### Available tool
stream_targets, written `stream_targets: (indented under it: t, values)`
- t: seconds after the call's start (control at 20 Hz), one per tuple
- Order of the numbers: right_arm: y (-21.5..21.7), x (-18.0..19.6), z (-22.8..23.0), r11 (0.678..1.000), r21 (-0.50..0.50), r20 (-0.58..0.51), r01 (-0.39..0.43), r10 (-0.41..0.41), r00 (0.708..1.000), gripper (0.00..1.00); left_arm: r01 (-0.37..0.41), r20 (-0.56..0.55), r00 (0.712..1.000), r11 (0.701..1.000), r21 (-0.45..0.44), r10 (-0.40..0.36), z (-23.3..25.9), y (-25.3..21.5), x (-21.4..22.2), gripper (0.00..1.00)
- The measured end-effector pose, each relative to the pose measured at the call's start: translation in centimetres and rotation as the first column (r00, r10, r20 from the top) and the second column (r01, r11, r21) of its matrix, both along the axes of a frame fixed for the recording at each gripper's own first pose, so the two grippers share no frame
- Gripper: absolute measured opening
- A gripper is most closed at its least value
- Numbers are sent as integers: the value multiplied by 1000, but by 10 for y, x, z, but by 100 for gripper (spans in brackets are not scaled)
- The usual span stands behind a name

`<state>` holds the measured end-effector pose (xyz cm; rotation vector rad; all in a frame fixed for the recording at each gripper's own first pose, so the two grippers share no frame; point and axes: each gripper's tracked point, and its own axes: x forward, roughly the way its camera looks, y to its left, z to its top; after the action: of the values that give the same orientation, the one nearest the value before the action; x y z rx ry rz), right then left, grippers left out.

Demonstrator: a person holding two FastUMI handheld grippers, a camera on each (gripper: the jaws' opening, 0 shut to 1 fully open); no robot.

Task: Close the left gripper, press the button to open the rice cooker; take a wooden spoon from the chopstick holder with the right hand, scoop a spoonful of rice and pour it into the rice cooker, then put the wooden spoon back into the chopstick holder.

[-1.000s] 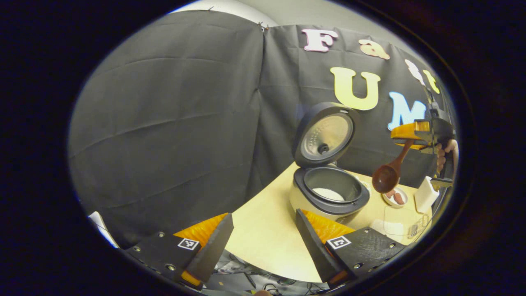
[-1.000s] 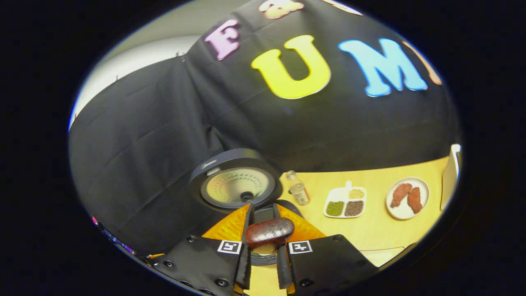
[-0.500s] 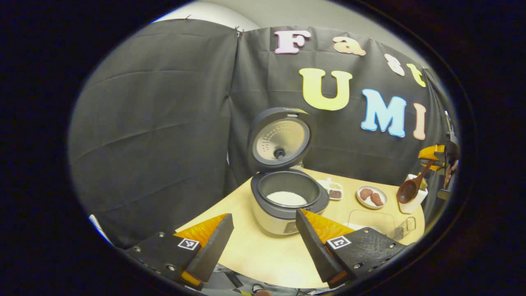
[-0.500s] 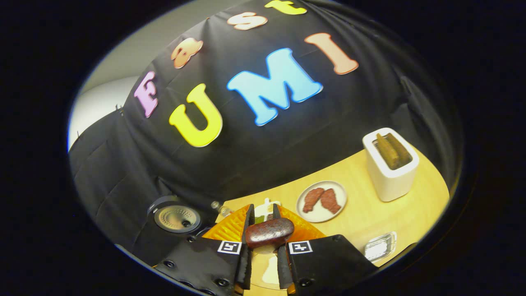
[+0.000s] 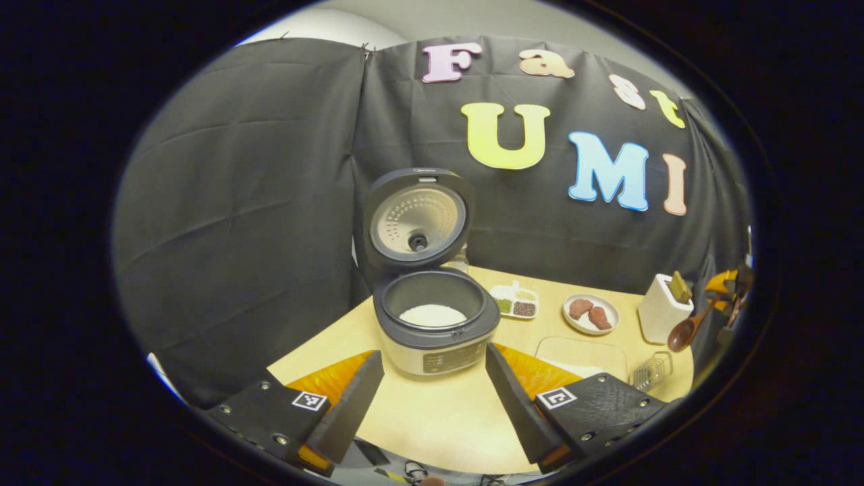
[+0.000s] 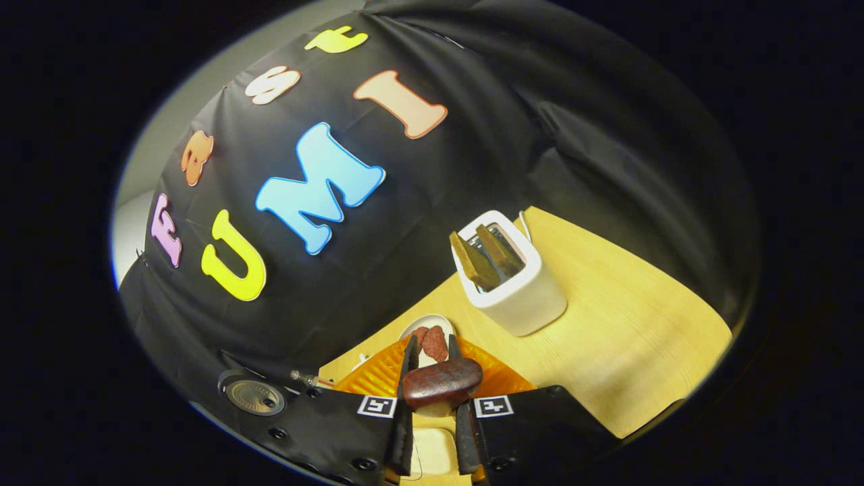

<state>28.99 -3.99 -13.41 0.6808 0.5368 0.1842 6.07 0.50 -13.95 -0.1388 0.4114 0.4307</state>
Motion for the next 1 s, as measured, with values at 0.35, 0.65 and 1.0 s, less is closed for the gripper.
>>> stream_targets:
  t: [0.35, 0.65, 1.0]
  values:
    - [17, -6, -72, 996, -39, -113, -83, 78, 990, 28, -43, 11, 999, 998, 55, 42, 22, -21, -16, 96]
    - [25, -11, -88, 992, -83, -132, -97, 85, 988, 33, -118, 35, 993, 992, 43, 117, 41, 0, -35, 96]
    - [-4, -34, -59, 974, -225, -23, -4, -1, 1000, 98, -103, 140, 986, 993, 59, 94, 98, 63, 12, 97]
